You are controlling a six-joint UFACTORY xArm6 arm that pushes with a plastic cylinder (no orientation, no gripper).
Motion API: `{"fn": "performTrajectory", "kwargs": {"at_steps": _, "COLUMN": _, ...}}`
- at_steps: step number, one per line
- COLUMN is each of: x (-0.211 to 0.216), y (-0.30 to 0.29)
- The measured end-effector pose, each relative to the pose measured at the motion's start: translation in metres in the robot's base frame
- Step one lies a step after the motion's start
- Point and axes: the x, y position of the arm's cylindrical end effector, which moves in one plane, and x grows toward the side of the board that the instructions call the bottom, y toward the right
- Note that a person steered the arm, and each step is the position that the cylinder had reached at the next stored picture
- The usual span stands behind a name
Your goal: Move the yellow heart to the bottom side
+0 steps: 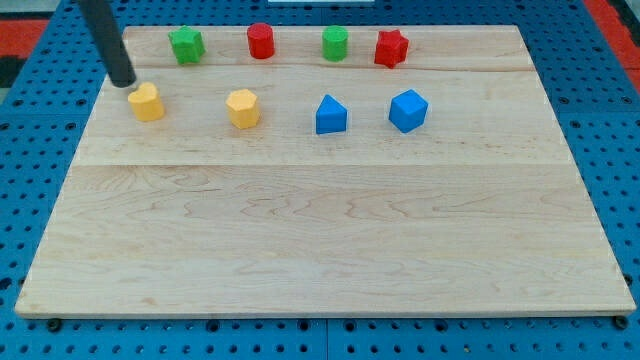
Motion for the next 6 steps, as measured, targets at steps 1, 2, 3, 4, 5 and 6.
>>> {"fn": "performTrajectory", "kwargs": {"at_steps": 1, "x": 0.013, "y": 0.015}}
{"fn": "performTrajectory", "kwargs": {"at_steps": 2, "x": 0.019, "y": 0.095}}
{"fn": "performTrajectory", "kwargs": {"at_steps": 3, "x": 0.036, "y": 0.108}}
{"fn": "performTrajectory", "kwargs": {"at_steps": 4, "x": 0.036, "y": 0.077}}
{"fn": "performTrajectory", "kwargs": {"at_steps": 5, "x": 0.04, "y": 0.11}}
{"fn": "performTrajectory", "kwargs": {"at_steps": 6, "x": 0.04, "y": 0.202}}
